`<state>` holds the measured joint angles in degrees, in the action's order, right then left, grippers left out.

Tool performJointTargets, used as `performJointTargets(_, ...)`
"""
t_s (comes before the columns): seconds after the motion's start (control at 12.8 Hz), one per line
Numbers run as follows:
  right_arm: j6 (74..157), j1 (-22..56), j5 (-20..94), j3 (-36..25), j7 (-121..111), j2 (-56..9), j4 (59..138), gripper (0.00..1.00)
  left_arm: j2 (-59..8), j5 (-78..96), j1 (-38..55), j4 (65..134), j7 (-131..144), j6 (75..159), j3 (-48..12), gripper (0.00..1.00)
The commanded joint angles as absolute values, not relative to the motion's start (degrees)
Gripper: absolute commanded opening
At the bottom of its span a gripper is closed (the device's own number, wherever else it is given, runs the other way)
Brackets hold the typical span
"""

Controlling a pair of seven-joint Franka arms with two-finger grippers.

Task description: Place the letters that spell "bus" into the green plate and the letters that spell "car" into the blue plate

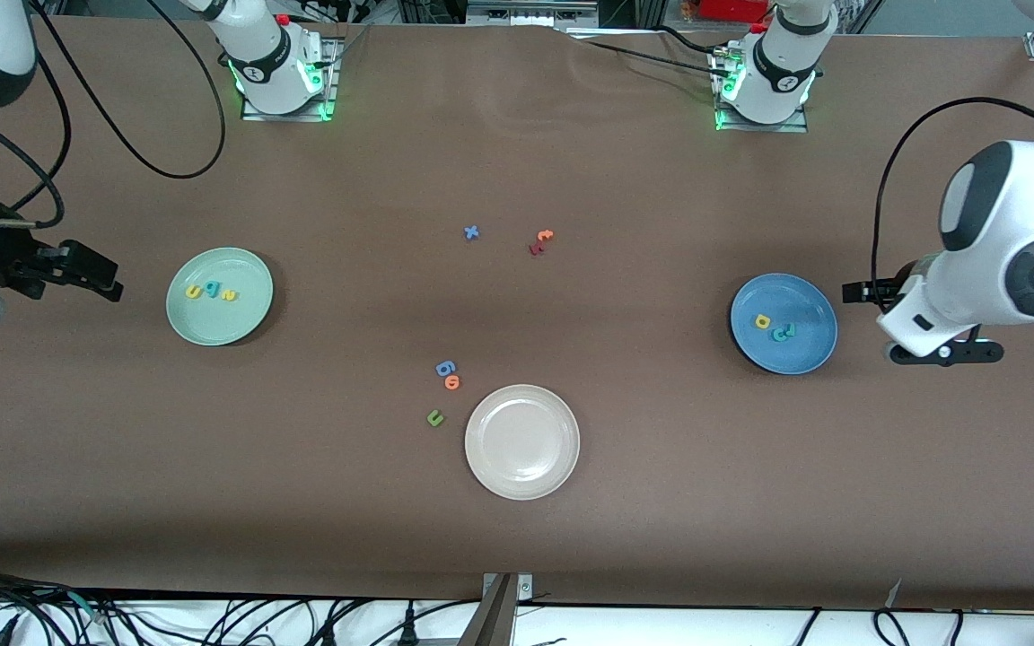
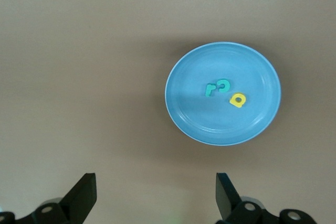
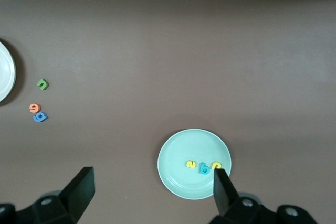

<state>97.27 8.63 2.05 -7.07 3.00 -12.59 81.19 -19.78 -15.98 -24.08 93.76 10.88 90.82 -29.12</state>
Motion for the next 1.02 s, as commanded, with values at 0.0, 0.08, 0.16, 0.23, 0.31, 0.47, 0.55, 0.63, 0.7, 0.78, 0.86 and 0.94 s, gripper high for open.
performJointTargets(0.0,98.3,8.3,3.3,-7.0,1.4,-14.3,81.5,0.99,-13.8,-8.0,-16.9,93.9,5.1,89.8,-17.4,1.0)
performJointTargets(0.08,98.3,8.5,3.4,-6.9,1.9,-15.5,81.1,0.99,-12.4,-6.4,-13.7,93.8,4.9,89.9,-13.7,1.0)
performJointTargets(0.16,98.5,8.5,4.4,-6.9,2.3,-16.8,80.9,0.99,-11.0,-5.0,-11.4,93.8,5.1,90.0,-10.8,1.0)
performJointTargets(0.23,99.2,9.1,4.7,-6.9,3.1,-17.7,80.9,0.99,-9.9,-1.9,-9.7,93.7,5.1,90.1,-7.9,1.0)
performJointTargets(0.31,100.3,9.7,4.7,-6.9,3.0,-17.4,79.6,0.99,-9.5,0.7,-7.8,93.4,5.9,90.1,-3.9,1.0)
performJointTargets(0.47,99.7,10.8,4.3,-6.9,2.7,-17.2,78.7,1.0,-6.7,1.0,-5.5,93.4,5.4,92.4,-1.5,1.0)
performJointTargets(0.55,98.4,10.8,4.3,-6.9,2.5,-17.0,78.7,1.0,-5.1,0.8,-3.3,93.3,5.4,92.5,-0.2,1.0)
performJointTargets(0.63,97.7,10.9,4.4,-6.9,2.3,-17.0,78.7,1.0,-3.9,0.8,-2.3,93.3,5.4,92.5,0.1,1.0)
performJointTargets(0.7,97.6,11.0,4.5,-6.9,2.3,-17.0,78.7,1.0,-3.2,0.9,-1.9,93.3,5.4,92.2,0.1,1.0)
performJointTargets(0.78,97.4,11.1,4.3,-6.9,2.1,-17.0,78.7,1.0,-3.2,0.4,-0.7,90.5,5.5,90.8,-0.1,1.0)
performJointTargets(0.86,97.0,11.0,4.4,-6.9,1.9,-17.0,78.7,1.0,-3.4,0.4,0.0,87.4,5.5,88.4,0.0,1.0)
performJointTargets(0.94,95.8,11.0,4.3,-7.1,2.1,-16.9,78.7,1.0,-3.3,0.4,0.7,86.8,5.5,87.1,0.3,1.0)
